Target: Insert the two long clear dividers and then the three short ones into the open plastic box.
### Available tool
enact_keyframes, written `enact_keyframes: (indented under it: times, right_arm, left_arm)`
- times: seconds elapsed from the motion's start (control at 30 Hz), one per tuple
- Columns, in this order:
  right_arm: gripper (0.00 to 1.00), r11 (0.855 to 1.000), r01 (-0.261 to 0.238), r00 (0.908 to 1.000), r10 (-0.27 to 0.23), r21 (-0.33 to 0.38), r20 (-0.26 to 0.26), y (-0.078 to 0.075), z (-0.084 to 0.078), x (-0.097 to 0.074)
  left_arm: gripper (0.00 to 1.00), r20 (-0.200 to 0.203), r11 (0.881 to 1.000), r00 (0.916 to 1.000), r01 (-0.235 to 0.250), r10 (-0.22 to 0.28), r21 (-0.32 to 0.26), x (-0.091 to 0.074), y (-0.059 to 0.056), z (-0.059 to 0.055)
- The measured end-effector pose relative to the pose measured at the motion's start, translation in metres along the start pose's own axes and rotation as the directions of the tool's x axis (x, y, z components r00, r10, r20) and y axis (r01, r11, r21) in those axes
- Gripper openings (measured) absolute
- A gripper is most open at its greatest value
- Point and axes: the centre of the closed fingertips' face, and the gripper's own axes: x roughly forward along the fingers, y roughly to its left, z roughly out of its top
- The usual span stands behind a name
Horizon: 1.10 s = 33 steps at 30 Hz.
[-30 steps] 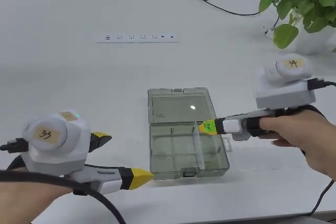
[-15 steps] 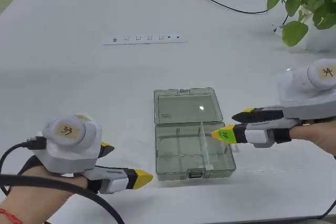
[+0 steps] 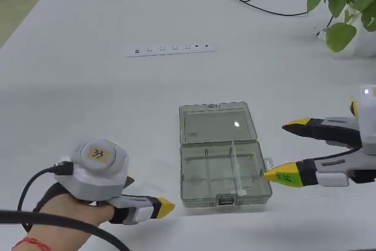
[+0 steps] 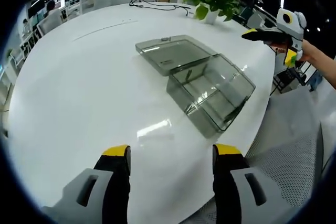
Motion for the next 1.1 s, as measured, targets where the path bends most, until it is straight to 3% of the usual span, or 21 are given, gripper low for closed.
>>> enact_keyframes:
  times: [0.13,0.37,0.67,0.77,1.1]
  right_arm:
    - [0.8,1.0,0.005,1.0,-0.005,-0.004,-0.003,-0.006,-0.01,-0.01]
    - [0.8,1.0,0.018,0.9995,-0.019,0.014,0.024,-0.001,-0.015,-0.018]
    - [0.79,0.998,0.05,0.9965,-0.053,0.038,0.065,0.001,-0.015,-0.023]
    - [0.79,0.997,0.058,0.995,-0.061,0.041,0.079,0.002,-0.015,-0.025]
    - [0.81,0.997,0.068,0.9949,-0.069,0.02,0.073,0.0,-0.027,-0.034]
  left_arm:
    - [0.6,-0.037,1.0,0.9989,-0.029,0.029,0.001,0.003,0.003,-0.004]
    - [0.56,-0.106,0.997,0.9922,-0.062,0.066,0.038,0.01,0.006,-0.014]
    - [0.53,-0.133,0.994,0.9871,-0.079,0.089,0.075,0.013,0.007,-0.017]
    - [0.47,-0.153,0.985,0.9793,-0.113,0.132,0.128,0.013,0.012,-0.019]
    - [0.41,-0.187,0.984,0.9699,-0.137,0.156,0.111,0.014,0.015,-0.018]
